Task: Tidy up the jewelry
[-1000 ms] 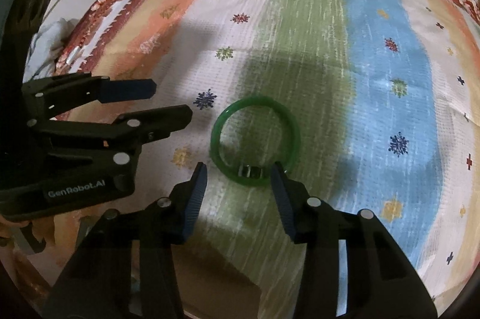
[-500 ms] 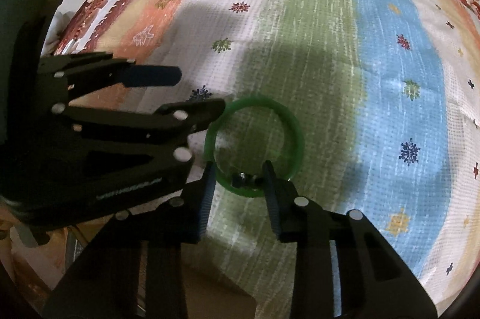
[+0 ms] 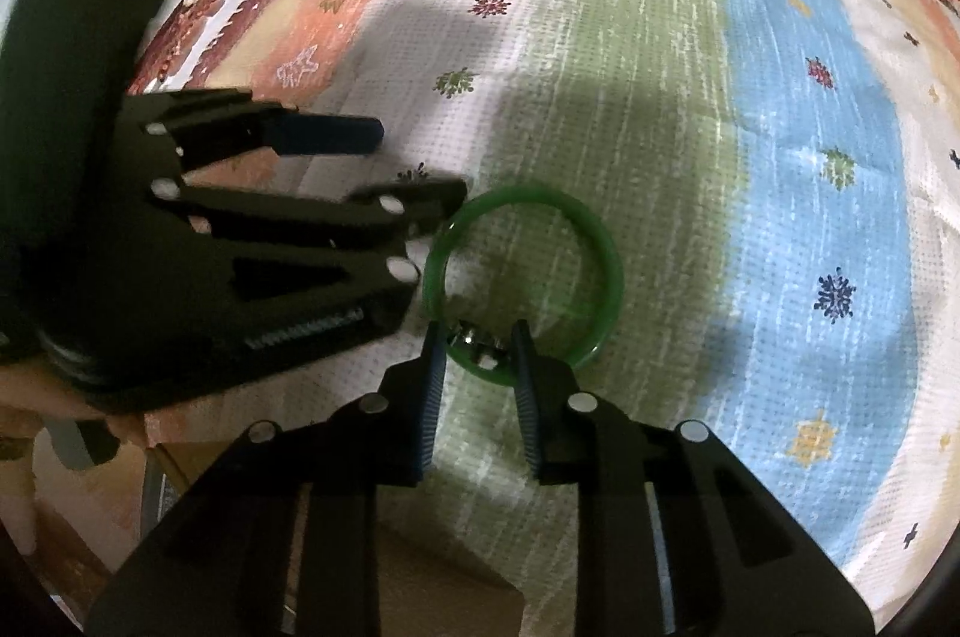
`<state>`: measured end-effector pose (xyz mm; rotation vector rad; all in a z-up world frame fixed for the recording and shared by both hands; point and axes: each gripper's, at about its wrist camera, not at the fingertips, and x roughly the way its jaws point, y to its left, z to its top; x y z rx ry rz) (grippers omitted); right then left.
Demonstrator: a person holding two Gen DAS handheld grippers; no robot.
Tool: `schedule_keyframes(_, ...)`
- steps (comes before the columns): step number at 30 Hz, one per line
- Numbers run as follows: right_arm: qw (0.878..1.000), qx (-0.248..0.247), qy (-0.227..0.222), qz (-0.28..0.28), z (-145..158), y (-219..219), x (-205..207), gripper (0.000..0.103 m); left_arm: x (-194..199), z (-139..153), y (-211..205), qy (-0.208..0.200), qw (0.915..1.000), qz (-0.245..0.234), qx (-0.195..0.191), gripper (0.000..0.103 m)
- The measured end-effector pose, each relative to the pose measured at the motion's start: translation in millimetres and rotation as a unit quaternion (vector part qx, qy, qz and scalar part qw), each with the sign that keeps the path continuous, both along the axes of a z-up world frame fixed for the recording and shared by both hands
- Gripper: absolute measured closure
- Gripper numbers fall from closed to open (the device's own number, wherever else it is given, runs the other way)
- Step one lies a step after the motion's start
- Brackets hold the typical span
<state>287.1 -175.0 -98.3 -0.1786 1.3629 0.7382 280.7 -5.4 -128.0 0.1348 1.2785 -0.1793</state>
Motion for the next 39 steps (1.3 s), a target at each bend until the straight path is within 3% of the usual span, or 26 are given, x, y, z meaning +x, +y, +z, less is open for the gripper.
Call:
schedule_keyframes(5, 1.000, 0.000, -0.002, -0.004, 2.7, -3.9, 1.1, 0.080, -2.6, -3.0, -1.5, -0.007, 0.9999, -0.008, 0.010, 0.055)
schedule_keyframes(7, 1.000, 0.001, -0.003, -0.004, 4.1, -4.8, 1.2, 0.080, -3.9, -2.9, -0.7, -0.013, 0.9998, -0.004, 0.015, 0.070)
schedule_keyframes(9, 1.000, 0.003, -0.004, -0.003, 6.3, -6.3, 0.6, 0.080, -4.1, -2.9, -0.4, -0.017, 0.9996, 0.001, 0.023, 0.095)
schedule_keyframes(13, 1.000, 0.005, -0.007, -0.002, 10.9, -10.0, -1.5, 0.080, -5.3, -2.7, 4.9, -0.018, 0.9996, 0.006, 0.023, 0.101)
schedule_keyframes(15, 1.000, 0.008, -0.008, -0.003, 13.1, -12.2, -1.8, 0.080, -6.0, -1.8, 8.7, -0.015, 0.9997, 0.014, 0.011, 0.101)
schedule_keyframes(19, 1.000, 0.010, -0.012, -0.007, 18.1, -19.6, 0.4, 0.080, -3.4, 2.9, 15.7, 0.001, 0.9983, 0.024, -0.054, 0.098)
schedule_keyframes(20, 1.000, 0.010, -0.013, -0.008, 18.7, -21.2, -0.1, 0.080, -3.9, 3.6, 13.2, 0.000, 0.9985, 0.019, -0.052, 0.098)
schedule_keyframes(23, 1.000, 0.007, -0.017, -0.011, 21.4, -24.9, -0.8, 0.080, -6.4, 4.2, 4.0, 0.001, 0.9986, 0.005, -0.053, 0.083)
schedule_keyframes(37, 1.000, -0.002, -0.019, -0.021, 20.5, -29.9, 4.5, 0.080, -6.0, 2.5, -8.7, -0.001, 0.9994, -0.015, -0.032, 0.082)
schedule_keyframes(39, 1.000, -0.001, -0.020, -0.023, 21.2, -29.5, 5.5, 0.080, -4.8, 3.9, -6.7, -0.001, 0.9992, -0.009, -0.038, 0.077)
